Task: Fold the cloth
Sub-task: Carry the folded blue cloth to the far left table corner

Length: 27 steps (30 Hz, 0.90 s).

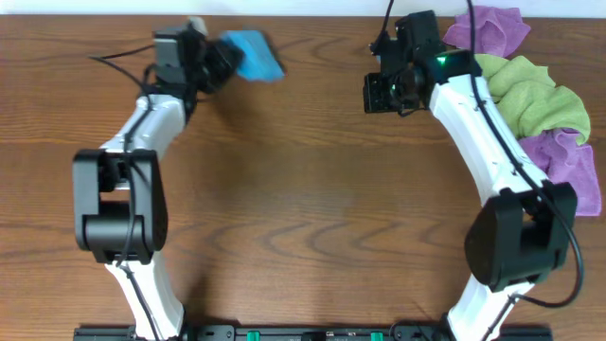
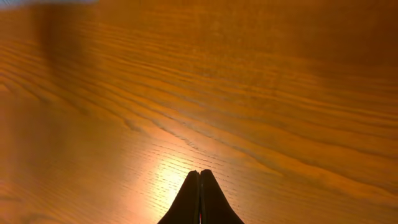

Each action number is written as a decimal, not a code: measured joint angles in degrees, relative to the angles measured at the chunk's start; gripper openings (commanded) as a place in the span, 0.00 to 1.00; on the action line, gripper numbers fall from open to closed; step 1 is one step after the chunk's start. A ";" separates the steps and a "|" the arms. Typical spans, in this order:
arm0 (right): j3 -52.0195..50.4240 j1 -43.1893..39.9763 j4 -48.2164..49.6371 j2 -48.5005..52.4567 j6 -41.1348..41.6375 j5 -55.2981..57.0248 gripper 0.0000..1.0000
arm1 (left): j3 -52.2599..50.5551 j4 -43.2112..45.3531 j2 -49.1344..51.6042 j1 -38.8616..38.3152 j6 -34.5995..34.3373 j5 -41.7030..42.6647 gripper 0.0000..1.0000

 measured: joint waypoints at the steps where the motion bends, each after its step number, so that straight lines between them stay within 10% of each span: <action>1: 0.02 -0.04 0.00 -0.15 -0.04 0.02 0.02 | 0.13 1.09 -0.02 1.03 -1.84 -1.03 0.06; 14: 0.02 -0.04 0.72 -0.15 0.17 0.20 0.02 | 0.13 7.37 -0.04 13.99 -16.44 -16.61 0.06; 27: 0.02 -0.04 1.70 -0.17 2.71 0.39 0.02 | 12.87 17.00 17.79 19.69 -24.79 -13.14 0.06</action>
